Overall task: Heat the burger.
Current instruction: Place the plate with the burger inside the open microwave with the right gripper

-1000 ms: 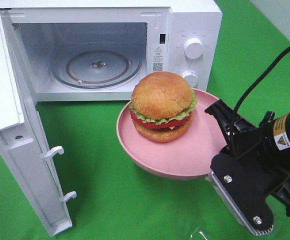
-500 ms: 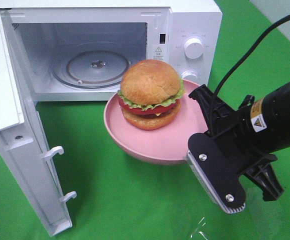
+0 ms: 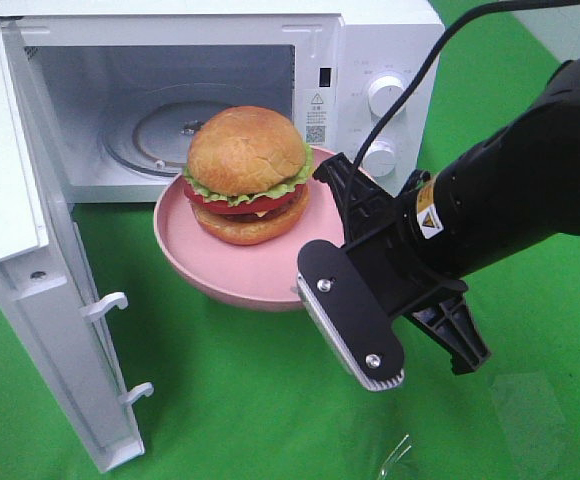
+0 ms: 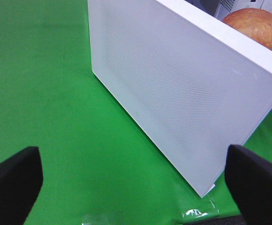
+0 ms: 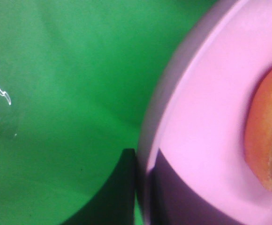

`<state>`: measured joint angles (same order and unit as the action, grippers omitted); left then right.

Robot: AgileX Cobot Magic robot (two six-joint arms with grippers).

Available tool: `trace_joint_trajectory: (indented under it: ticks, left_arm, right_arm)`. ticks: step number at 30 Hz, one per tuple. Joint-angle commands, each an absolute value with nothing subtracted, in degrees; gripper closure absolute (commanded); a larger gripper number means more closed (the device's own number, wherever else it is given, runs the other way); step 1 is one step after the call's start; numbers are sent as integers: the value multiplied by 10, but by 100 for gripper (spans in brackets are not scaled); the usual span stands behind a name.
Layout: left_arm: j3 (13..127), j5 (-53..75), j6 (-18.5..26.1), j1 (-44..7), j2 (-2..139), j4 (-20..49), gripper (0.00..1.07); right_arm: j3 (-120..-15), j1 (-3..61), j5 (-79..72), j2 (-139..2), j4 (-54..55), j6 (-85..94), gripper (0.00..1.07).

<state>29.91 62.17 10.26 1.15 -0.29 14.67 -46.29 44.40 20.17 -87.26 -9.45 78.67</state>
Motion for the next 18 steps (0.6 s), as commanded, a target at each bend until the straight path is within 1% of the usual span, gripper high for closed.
trace_joint_trajectory:
  ticks: [1, 18]
  left_arm:
    - [301, 617, 102, 12, -13, 151, 9]
    - [301, 617, 102, 12, -13, 148, 9]
  right_arm:
    - [-500, 454, 173, -889, -95, 779, 107]
    - [-605, 454, 212, -974, -94, 770, 107]
